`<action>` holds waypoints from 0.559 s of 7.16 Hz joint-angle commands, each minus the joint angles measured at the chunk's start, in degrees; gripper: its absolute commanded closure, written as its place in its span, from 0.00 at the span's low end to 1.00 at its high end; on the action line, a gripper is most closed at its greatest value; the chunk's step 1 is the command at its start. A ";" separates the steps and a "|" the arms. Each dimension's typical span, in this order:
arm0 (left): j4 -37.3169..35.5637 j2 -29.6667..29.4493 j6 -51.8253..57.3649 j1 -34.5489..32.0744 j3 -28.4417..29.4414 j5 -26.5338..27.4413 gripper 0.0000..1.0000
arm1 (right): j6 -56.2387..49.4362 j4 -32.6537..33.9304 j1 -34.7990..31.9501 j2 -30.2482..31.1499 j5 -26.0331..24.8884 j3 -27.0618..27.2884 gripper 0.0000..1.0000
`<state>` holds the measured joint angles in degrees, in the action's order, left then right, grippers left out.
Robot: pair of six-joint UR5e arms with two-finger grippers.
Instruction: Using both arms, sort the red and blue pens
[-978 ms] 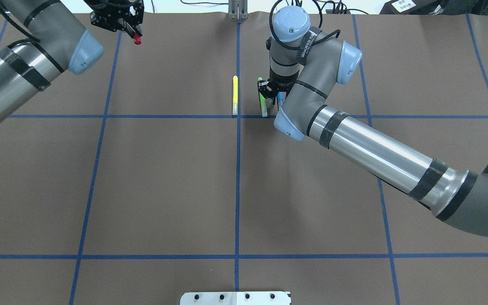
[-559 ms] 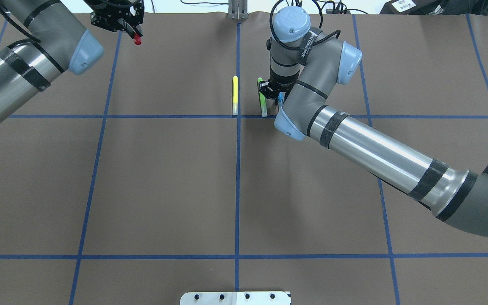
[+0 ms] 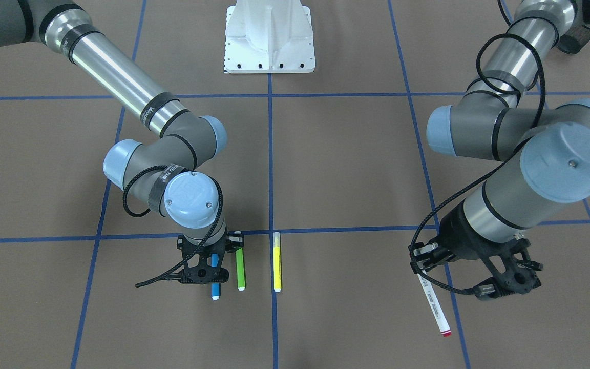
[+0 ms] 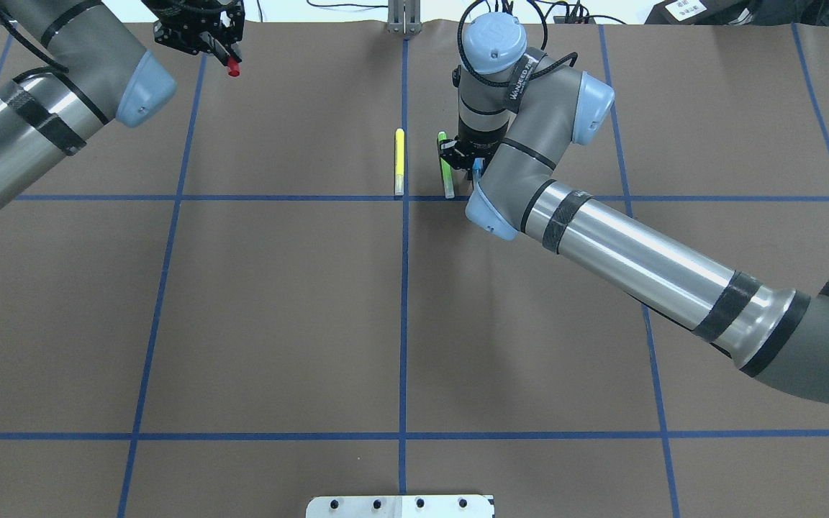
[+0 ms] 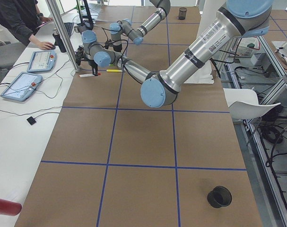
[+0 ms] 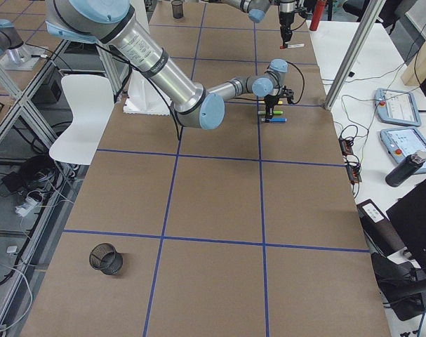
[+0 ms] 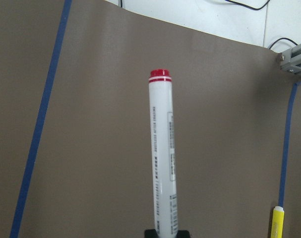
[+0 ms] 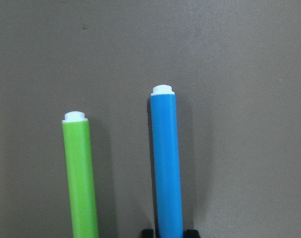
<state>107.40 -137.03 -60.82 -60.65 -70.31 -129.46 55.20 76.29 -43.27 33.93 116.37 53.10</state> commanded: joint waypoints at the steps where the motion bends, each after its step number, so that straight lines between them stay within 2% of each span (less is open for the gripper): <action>1: 0.00 0.01 0.09 0.00 0.09 0.00 1.00 | 0.00 -0.09 0.02 0.00 0.00 -0.02 0.90; 2: 0.00 0.01 0.00 0.00 0.09 0.00 1.00 | 0.00 0.00 0.02 0.00 0.00 -0.02 1.00; 4: 0.00 0.01 0.00 -0.09 0.09 0.00 1.00 | -0.62 0.00 -0.67 -0.17 0.61 1.56 1.00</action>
<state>107.40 -137.02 -60.81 -60.65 -70.23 -129.46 54.82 76.24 -43.44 33.89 116.54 53.68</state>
